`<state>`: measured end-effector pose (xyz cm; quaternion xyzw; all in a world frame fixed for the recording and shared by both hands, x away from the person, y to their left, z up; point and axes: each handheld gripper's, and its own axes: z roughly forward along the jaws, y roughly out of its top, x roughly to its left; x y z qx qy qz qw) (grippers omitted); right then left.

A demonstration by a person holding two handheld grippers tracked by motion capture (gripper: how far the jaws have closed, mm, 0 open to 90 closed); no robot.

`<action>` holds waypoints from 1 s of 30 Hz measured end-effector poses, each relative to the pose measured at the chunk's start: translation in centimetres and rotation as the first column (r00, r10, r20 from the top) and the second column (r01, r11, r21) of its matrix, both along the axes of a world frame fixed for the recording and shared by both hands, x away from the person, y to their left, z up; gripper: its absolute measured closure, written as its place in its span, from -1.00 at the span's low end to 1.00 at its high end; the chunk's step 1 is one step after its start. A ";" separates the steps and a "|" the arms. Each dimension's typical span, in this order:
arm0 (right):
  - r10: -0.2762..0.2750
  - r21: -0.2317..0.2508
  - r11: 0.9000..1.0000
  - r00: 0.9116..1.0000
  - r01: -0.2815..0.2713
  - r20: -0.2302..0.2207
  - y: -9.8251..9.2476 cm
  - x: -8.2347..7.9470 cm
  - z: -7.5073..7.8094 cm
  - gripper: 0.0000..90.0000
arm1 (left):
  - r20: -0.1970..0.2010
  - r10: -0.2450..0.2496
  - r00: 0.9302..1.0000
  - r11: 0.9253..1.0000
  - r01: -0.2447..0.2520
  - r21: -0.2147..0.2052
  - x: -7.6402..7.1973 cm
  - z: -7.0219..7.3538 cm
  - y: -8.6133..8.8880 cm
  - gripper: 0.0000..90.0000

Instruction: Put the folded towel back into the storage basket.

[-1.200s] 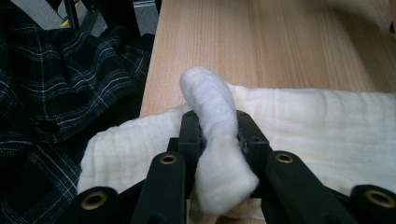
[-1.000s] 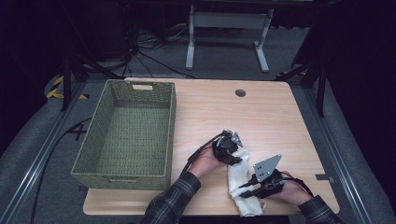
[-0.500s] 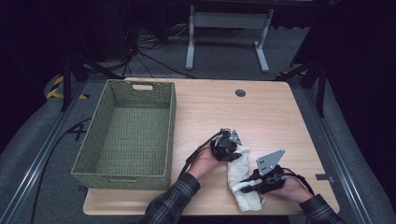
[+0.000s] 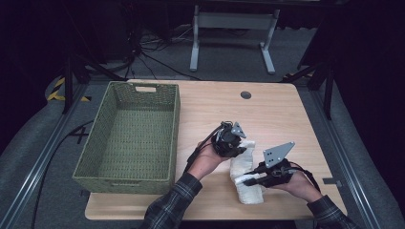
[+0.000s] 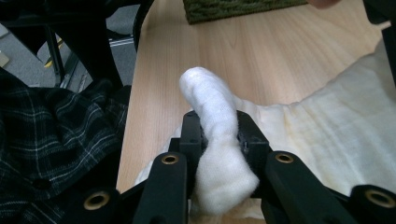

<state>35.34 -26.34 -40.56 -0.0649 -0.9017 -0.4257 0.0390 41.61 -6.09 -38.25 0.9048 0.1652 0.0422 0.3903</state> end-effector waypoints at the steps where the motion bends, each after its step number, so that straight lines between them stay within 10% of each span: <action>1: -0.007 0.002 1.000 1.000 0.007 0.001 0.0 0.1 0.2 0.71 | 0.009 0.008 1.000 1.000 -0.008 -0.002 0.0 0.4 0.1 0.77; 30: -0.008 0.071 0.997 0.996 0.001 0.086 6.2 3.8 8.2 0.71 | 0.100 0.046 0.994 0.998 -0.043 -0.037 1.3 9.3 7.9 0.78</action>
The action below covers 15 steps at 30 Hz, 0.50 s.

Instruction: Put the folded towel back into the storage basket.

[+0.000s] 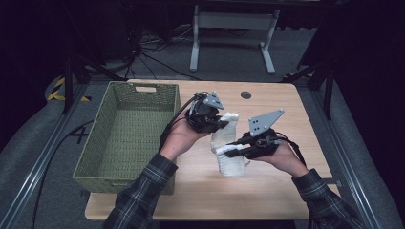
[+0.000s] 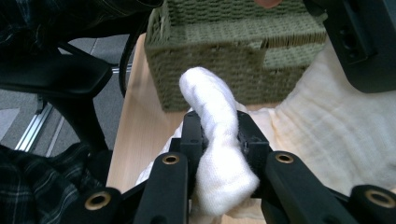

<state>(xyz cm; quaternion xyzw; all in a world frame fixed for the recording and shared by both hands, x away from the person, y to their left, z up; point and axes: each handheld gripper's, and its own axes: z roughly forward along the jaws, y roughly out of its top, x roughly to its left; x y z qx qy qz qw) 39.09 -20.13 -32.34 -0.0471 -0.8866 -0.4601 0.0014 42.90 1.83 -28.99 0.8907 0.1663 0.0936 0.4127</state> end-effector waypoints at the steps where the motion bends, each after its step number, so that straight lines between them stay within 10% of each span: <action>1: 0.000 0.003 1.000 1.000 0.000 0.003 0.4 0.2 0.2 0.71 | 0.001 0.006 1.000 1.000 -0.006 -0.004 0.1 0.1 0.4 0.78; 15: 0.009 0.027 1.000 1.000 -0.010 0.020 5.9 1.7 2.5 0.71 | 0.042 0.030 0.999 0.999 -0.029 -0.021 0.9 1.9 6.6 0.78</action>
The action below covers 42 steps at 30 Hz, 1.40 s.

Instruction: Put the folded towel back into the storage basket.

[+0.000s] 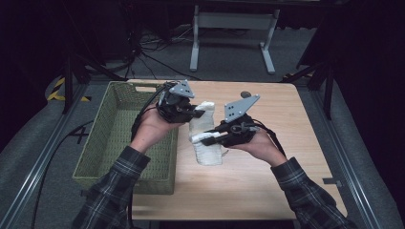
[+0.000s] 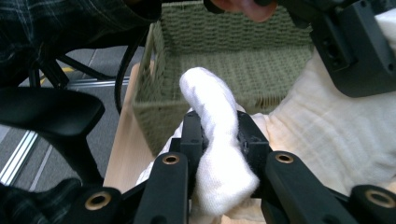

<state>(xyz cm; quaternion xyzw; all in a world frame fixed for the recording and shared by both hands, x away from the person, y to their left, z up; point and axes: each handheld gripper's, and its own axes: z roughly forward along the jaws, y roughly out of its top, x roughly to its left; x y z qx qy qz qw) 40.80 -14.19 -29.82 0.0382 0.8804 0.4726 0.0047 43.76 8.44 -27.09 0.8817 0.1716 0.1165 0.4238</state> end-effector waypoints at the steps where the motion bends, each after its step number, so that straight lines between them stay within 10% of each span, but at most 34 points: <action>1: -0.002 0.000 1.000 1.000 0.002 0.000 0.5 0.1 0.1 0.71 | 0.006 0.006 1.000 1.000 -0.006 -0.002 0.0 0.1 0.6 0.78; 18: 0.020 0.000 1.000 0.999 -0.020 0.026 8.1 0.4 2.0 0.71 | 0.060 0.053 0.997 0.998 -0.053 -0.015 -0.4 0.4 6.9 0.78; 42: 0.047 -0.005 0.999 0.998 -0.047 -0.030 15.1 0.0 -3.7 0.70 | -0.002 0.105 0.994 0.994 -0.106 -0.027 -1.7 -4.8 11.7 0.78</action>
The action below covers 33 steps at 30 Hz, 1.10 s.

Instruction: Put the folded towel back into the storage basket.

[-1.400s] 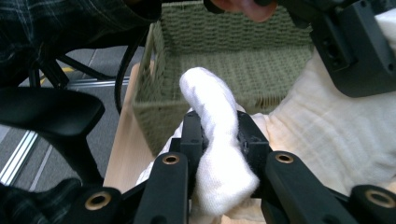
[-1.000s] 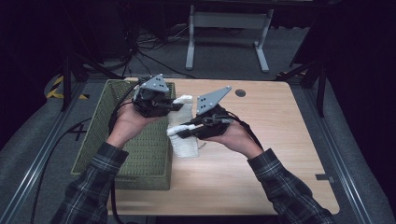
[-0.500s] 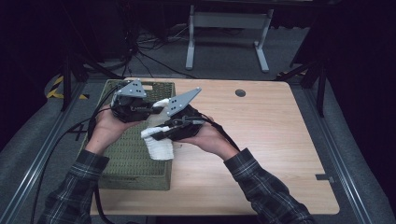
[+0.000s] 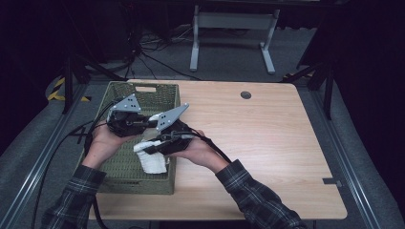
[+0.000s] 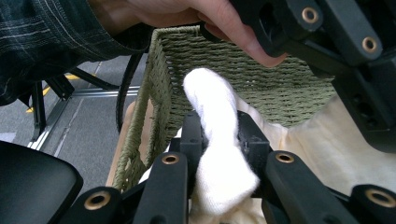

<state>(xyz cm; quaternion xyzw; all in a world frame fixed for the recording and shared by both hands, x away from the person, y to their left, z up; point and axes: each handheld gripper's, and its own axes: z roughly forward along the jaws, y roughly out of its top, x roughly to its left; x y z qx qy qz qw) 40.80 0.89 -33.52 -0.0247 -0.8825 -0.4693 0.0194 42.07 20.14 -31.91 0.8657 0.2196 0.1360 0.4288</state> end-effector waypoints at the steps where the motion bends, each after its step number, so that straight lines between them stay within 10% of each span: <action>1: 0.000 0.000 1.000 1.000 0.000 -0.003 0.1 -0.1 -0.3 0.70 | -0.009 0.002 1.000 1.000 -0.002 0.002 0.0 -0.1 0.0 0.78; 17: -0.006 -0.023 1.000 1.000 0.005 -0.024 -0.3 -0.7 -3.1 0.68 | -0.036 -0.011 0.999 1.000 0.011 0.002 0.0 -1.6 -0.8 0.78; 33: -0.064 -0.037 0.997 0.998 0.064 0.017 -1.3 0.6 -2.8 0.06 | -0.038 0.027 0.999 1.000 -0.027 -0.005 1.0 -1.6 -0.7 0.79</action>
